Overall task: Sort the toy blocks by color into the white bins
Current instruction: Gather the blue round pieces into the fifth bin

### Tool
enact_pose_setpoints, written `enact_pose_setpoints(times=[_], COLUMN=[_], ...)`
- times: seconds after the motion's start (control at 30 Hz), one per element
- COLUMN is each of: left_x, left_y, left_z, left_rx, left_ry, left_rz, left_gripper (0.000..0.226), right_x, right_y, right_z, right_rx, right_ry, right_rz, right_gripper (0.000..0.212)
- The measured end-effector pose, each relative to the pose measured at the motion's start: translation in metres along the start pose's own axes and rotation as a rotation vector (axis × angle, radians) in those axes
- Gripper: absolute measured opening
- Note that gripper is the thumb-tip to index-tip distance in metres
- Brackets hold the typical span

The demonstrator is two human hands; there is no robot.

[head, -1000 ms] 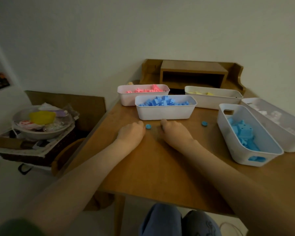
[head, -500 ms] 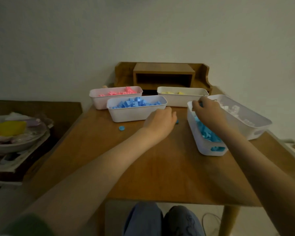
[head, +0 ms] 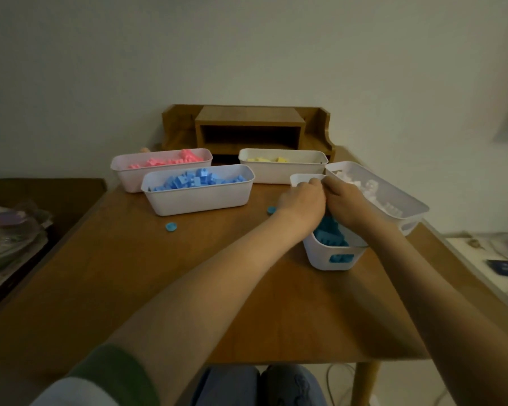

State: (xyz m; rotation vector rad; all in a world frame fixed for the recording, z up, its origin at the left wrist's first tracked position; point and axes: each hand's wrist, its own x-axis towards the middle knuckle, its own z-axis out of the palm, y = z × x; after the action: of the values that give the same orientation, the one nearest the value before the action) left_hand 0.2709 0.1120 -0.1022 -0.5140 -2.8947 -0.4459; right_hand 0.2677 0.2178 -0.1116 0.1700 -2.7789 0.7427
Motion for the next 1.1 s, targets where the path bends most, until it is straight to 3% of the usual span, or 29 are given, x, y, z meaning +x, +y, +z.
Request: enact_pose_setpoints(times=[0.17, 0.4, 0.53, 0.63, 0.77, 0.93, 1.03, 1.1], left_x=[0.002, 0.005, 0.009, 0.007, -0.002, -0.025, -0.042, -0.052], left_y=[-0.003, 0.009, 0.004, -0.003, -0.02, -0.059, -0.097, -0.124], left_z=[0.004, 0.01, 0.014, 0.011, 0.004, -0.005, -0.006, -0.007], left_rx=[-0.004, -0.013, 0.092, -0.021, -0.225, -0.264, -0.149, 0.083], left_ry=[-0.036, -0.035, -0.14, -0.171, -0.127, -0.031, 0.095, 0.099], left_rz=[0.041, 0.107, 0.175, 0.185, 0.165, 0.117, -0.024, -0.159], left_gripper=[0.028, 0.038, 0.059, 0.06, 0.051, 0.041, 0.028, 0.03], right_x=[0.008, 0.005, 0.002, 0.002, 0.006, 0.0, -0.003, 0.002], right_y=[-0.001, 0.005, 0.007, 0.002, -0.017, -0.053, -0.071, -0.077], right_z=[-0.001, -0.01, -0.009, -0.007, 0.002, 0.024, 0.052, 0.071], right_rx=[-0.137, 0.006, 0.019, 0.02, -0.024, -0.042, -0.028, -0.165], right_ry=[-0.094, 0.126, 0.117, 0.128, 0.167, 0.19, 0.084, -0.047], right_rz=[0.025, 0.024, 0.059, 0.072, 0.049, -0.187, -0.24, -0.187], right_gripper=[0.035, 0.03, 0.032, 0.031, 0.029, 0.028, 0.028, 0.039])
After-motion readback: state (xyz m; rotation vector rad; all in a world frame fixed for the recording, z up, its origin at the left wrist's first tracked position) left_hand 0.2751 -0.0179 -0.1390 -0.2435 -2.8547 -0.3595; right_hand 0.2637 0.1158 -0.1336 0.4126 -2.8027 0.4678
